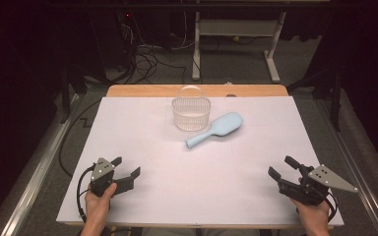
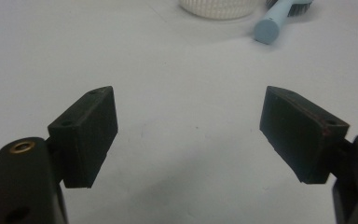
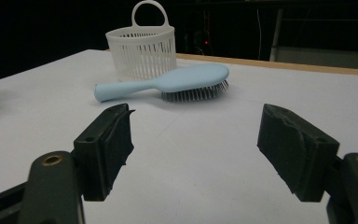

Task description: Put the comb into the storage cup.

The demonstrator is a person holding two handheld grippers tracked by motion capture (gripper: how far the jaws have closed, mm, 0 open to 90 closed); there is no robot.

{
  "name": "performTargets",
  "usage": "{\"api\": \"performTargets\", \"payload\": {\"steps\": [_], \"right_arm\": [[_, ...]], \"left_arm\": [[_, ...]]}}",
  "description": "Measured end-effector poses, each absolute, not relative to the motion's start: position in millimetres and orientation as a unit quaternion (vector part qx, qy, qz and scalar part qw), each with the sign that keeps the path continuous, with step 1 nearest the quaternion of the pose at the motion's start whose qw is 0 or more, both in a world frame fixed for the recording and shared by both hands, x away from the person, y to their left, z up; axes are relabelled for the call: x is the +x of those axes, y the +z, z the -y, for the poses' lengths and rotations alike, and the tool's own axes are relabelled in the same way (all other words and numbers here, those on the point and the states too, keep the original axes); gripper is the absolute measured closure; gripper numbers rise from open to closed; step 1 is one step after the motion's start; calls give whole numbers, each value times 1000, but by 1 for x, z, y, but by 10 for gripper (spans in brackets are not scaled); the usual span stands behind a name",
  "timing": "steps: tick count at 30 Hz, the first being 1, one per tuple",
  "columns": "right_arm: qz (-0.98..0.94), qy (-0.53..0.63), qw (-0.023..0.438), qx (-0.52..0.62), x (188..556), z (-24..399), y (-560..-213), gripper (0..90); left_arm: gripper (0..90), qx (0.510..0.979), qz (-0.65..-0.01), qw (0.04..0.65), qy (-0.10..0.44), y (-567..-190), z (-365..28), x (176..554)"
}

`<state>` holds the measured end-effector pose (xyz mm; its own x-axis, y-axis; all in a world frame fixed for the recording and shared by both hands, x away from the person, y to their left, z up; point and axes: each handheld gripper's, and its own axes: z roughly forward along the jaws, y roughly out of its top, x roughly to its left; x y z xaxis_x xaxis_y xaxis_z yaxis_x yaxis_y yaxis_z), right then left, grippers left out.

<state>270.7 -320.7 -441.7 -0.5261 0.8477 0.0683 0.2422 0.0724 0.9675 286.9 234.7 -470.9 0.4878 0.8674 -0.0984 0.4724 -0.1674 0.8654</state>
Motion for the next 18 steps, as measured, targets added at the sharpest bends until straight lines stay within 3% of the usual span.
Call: {"api": "performTargets", "payload": {"steps": [18], "right_arm": [[-680,558,263,397,283,307,-438,269]], "left_arm": [[200,730,-457,458,220,-471,-235,287]]}}
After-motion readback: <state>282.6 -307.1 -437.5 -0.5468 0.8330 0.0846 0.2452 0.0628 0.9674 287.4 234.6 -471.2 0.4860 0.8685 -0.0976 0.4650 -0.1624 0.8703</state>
